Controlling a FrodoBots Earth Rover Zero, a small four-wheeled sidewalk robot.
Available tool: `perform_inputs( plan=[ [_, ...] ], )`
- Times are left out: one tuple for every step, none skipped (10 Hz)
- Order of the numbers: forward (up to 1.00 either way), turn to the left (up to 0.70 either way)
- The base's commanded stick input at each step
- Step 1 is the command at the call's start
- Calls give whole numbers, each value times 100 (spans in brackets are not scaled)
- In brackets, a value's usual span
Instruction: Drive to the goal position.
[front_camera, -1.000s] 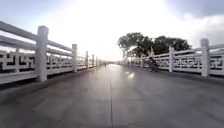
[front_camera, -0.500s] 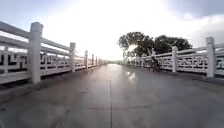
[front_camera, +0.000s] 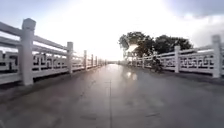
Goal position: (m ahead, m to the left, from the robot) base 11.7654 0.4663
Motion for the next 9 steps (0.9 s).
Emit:
perform_inputs(
  plan=[
    [45,0],
    [45,0],
    [45,0],
    [45,0],
    [45,0],
    [45,0],
    [45,0],
    [45,0],
    [45,0]
  ],
)
